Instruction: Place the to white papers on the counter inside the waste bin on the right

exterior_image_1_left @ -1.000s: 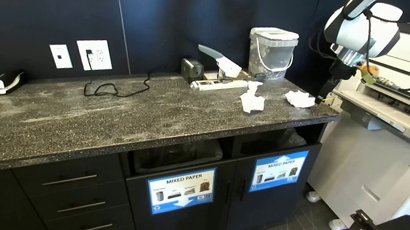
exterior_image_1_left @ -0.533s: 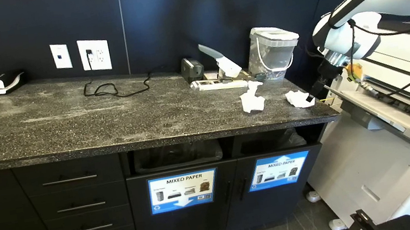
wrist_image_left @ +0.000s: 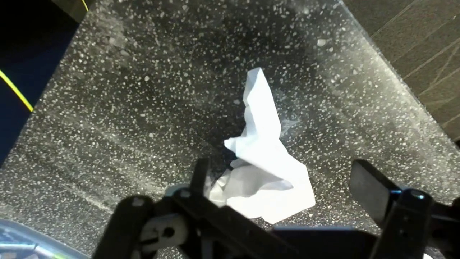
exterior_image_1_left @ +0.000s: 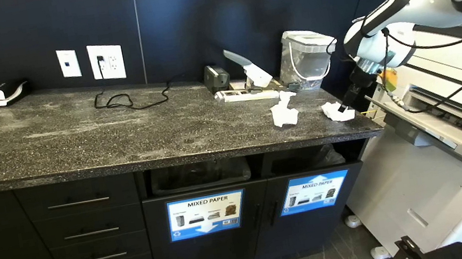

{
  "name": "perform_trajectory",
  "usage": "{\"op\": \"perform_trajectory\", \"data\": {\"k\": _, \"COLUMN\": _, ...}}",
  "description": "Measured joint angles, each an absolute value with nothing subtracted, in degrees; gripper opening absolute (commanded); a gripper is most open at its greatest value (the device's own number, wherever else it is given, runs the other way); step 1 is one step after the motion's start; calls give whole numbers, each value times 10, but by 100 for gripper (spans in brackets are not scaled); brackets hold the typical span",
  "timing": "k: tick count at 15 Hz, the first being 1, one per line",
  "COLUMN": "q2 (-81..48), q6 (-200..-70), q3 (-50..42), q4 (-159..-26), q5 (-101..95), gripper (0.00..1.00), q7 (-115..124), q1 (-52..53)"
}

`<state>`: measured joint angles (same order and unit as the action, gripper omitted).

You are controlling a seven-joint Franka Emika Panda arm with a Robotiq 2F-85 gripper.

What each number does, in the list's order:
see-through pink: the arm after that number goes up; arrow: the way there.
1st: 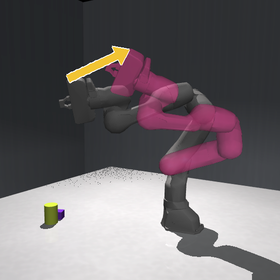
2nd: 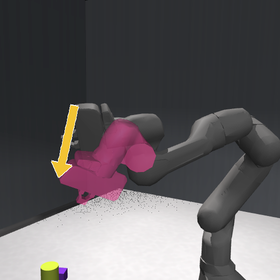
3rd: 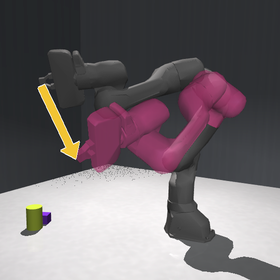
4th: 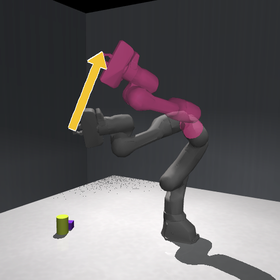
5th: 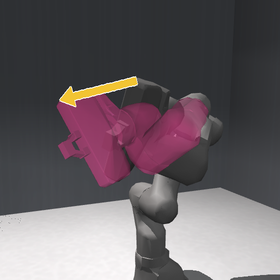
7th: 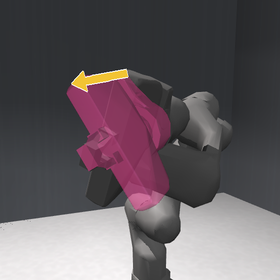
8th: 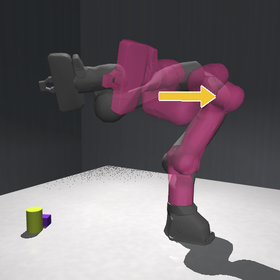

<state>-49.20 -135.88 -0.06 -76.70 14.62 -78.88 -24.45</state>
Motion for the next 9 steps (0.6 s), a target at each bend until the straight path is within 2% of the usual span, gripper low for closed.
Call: {"op": "perform_trajectory", "data": {"k": 9, "q2": -551, "q6": -1342, "q3": 16, "q4": -692, "q5": 146, "gripper": 100, "q7": -797, "q1": -253}}
